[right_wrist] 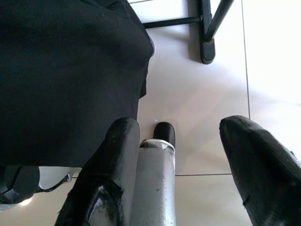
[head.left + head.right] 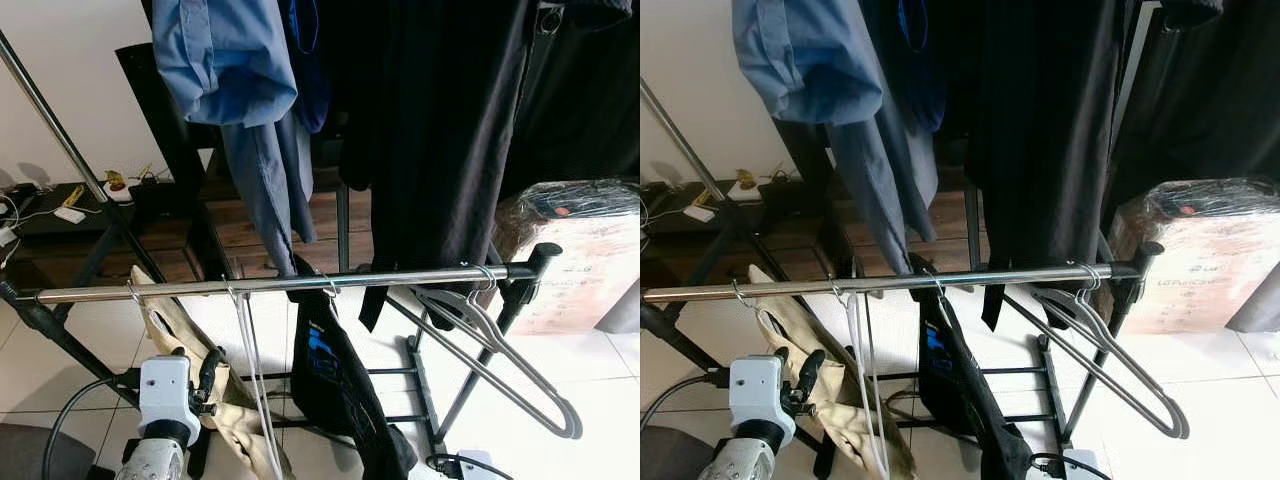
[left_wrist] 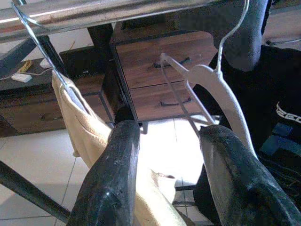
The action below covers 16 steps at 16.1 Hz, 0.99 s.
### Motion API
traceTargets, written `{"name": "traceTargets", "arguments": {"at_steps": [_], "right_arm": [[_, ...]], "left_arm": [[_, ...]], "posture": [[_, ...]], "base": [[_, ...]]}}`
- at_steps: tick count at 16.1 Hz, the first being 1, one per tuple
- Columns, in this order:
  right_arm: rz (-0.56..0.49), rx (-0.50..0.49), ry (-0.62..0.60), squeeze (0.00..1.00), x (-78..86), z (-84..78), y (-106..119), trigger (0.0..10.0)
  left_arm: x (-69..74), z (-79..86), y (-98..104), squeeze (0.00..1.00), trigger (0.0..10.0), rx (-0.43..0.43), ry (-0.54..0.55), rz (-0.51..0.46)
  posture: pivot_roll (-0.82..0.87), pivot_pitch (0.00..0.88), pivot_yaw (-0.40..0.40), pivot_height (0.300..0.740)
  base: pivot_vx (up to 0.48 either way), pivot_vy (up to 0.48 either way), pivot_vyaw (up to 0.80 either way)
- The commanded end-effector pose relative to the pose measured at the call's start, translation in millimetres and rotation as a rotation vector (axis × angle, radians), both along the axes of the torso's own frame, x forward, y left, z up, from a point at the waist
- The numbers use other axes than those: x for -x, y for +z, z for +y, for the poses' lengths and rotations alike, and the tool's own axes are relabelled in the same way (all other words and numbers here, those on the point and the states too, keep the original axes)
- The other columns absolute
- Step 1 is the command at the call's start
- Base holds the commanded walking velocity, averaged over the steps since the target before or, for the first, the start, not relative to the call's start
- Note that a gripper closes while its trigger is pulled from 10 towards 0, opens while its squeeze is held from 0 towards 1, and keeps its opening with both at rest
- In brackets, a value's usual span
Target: Hang hanger
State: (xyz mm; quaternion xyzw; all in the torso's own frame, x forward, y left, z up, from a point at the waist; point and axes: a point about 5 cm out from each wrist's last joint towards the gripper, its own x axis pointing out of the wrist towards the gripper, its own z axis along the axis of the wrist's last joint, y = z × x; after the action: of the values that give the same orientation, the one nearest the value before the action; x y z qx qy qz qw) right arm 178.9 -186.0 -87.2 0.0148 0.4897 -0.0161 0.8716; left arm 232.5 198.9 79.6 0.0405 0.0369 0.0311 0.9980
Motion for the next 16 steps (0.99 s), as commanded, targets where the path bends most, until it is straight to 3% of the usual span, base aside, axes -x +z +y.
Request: {"name": "traceTargets", "arguments": {"at_steps": [1,16], "right_arm": [[0.014,-0.011,-0.014,0.0,3.0,1.4,-1.7,10.0],[0.02,-0.015,-0.012,0.0,3.6,1.8,-2.0,10.0]], "left_arm": [[0.9,5.3,-3.4,0.0,10.0,0.009,0.023,0.018],[1.4,6.0,-4.2,0.0,10.0,0.01,0.026,0.023]], "posture": [[-0.1,0.088,0.059,0.74],[-0.1,0.097,0.059,0.74]], "base": [[-0.24,0.0,0.0],[-0.271,0.0,0.0]]}}
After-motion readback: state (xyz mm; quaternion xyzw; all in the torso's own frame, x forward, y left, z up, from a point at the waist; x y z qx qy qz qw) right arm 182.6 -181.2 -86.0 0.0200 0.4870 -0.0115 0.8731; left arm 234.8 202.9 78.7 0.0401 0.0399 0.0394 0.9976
